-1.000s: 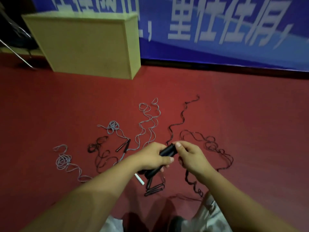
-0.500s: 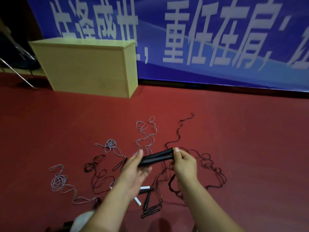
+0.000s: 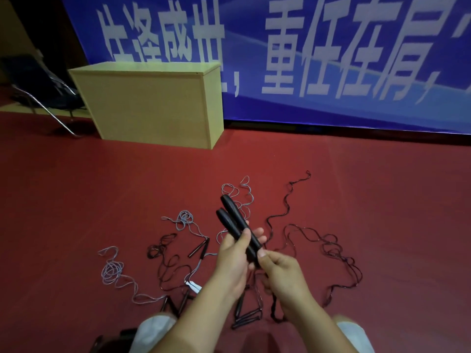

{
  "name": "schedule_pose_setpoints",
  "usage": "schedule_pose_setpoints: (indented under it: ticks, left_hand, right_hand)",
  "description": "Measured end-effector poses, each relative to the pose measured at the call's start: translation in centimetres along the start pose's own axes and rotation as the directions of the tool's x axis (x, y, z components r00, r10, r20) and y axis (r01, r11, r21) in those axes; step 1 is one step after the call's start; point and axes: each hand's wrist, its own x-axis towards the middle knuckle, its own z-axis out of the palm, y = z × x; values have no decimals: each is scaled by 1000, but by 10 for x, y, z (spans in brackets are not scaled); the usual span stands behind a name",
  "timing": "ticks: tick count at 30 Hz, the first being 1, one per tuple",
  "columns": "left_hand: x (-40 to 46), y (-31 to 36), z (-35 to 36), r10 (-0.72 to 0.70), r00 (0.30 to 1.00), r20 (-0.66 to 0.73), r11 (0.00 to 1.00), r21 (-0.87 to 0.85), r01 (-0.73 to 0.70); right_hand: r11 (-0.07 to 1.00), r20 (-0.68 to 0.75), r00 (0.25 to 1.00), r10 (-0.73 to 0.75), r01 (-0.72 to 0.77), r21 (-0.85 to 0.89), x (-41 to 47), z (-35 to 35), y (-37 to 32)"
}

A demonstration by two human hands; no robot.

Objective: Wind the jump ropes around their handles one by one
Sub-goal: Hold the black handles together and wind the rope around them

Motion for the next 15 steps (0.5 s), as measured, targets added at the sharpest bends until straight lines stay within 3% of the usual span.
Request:
schedule_pose_setpoints:
  ticks: [5,8,15]
  left_hand:
    - [-4,-3,-11,61,997,49,998,25,-63]
    - [-5,-3,-14,114,993,37,993,-34,-113]
    - [-8,-1,-8,123,990,75,978,-177,-108]
  right_hand:
    - [994,127,992,21,-35,105,-14,-4,-7]
    - [996,172,984,45,-58,71,-21,-5,-10]
    - [997,149,988,51,-59,49,-26,-8,-17]
